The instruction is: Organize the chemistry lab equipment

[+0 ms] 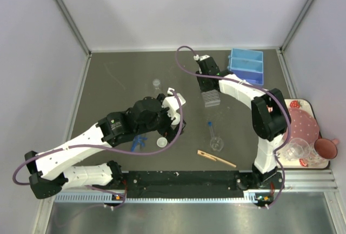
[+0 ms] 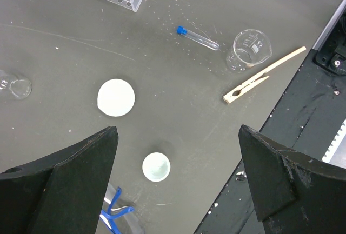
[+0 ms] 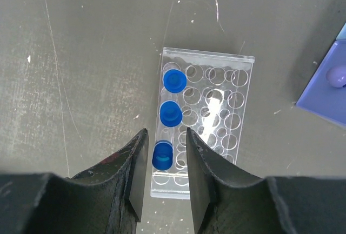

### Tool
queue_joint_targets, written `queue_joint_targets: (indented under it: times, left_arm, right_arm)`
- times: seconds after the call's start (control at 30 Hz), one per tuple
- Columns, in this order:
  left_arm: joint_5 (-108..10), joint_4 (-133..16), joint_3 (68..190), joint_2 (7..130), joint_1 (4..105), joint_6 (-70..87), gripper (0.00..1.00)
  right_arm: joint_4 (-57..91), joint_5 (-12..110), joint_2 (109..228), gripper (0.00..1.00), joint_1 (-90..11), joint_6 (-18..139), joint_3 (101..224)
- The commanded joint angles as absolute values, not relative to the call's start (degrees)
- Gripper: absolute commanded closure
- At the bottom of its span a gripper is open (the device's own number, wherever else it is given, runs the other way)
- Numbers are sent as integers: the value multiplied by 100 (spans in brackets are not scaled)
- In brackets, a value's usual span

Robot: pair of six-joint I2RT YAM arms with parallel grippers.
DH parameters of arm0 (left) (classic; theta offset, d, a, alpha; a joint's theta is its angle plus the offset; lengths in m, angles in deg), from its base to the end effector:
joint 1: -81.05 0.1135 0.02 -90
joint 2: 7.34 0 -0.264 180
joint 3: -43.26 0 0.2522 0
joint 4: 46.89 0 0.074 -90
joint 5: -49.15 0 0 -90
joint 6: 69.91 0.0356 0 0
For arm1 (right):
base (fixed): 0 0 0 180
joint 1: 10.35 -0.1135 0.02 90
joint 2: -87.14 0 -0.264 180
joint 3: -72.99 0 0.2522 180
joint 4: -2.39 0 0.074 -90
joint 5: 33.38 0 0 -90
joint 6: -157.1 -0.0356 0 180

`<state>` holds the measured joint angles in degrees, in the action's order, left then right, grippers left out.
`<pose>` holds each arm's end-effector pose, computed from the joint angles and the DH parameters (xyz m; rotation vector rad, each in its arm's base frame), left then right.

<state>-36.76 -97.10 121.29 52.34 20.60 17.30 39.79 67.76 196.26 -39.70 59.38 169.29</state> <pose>0.1103 -0.1894 0.3630 1.0131 1.9302 -0.5690 0.3713 0.2009 0.2233 -0.3709 2.3972 0.0547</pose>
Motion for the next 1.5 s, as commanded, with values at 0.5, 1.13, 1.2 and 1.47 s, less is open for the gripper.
queue_joint_targets:
  times: [0.5, 1.13, 1.2, 1.47]
  left_arm:
    - [-3716, -9467, 12145, 5207, 2067, 1798, 1]
    - [-3681, -9467, 12127, 5207, 2067, 1798, 1]
    - [-3681, -9467, 12127, 5207, 2067, 1798, 1]
    - [-3664, -9475, 12110, 5172, 2067, 1789, 1]
  right_arm:
    - [4085, 6998, 19181, 84, -4059, 5884, 16963]
    - [4901, 6876, 19673, 100, -4059, 5919, 17982]
    - [5033, 6875, 19735, 100, -4059, 5911, 18105]
    - [5570, 6779, 20192, 100, -4050, 5972, 18677]
